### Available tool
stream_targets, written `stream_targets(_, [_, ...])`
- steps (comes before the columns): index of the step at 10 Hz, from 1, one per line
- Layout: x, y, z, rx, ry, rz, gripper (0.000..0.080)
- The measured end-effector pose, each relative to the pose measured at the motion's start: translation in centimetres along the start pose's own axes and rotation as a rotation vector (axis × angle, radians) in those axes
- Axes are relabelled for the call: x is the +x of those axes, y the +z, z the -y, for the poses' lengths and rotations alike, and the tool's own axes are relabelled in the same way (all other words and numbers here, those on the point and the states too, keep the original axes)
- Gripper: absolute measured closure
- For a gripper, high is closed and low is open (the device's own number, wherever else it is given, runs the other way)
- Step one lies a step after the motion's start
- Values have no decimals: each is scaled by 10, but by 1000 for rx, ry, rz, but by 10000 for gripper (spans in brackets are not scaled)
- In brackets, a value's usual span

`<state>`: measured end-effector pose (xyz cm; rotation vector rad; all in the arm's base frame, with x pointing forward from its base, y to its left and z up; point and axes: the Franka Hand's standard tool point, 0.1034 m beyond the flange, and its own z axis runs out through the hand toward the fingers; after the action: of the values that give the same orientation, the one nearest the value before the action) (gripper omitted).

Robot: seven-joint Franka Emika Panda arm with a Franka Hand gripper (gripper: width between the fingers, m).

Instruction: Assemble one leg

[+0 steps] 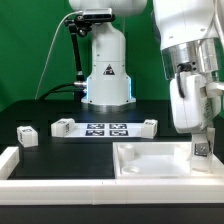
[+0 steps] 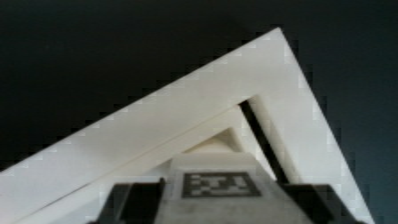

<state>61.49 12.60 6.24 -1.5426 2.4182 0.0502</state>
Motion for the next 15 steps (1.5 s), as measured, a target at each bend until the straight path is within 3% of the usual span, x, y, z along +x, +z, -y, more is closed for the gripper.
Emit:
stream_targets(2, [0,0,0,0,-73,0,263])
stream_targets(3, [0,0,-1,-5,-79,0,186])
stream_targets(6, [1,0,0,-17,-531,-5,152])
stream_targets(9, [-1,-1,5,-56,-990,-10,150])
stream_targets(13, [5,-1,10,-56,-1411,-24,150])
stream_targets(15, [5,-1,10,-56,-1434,-24,159])
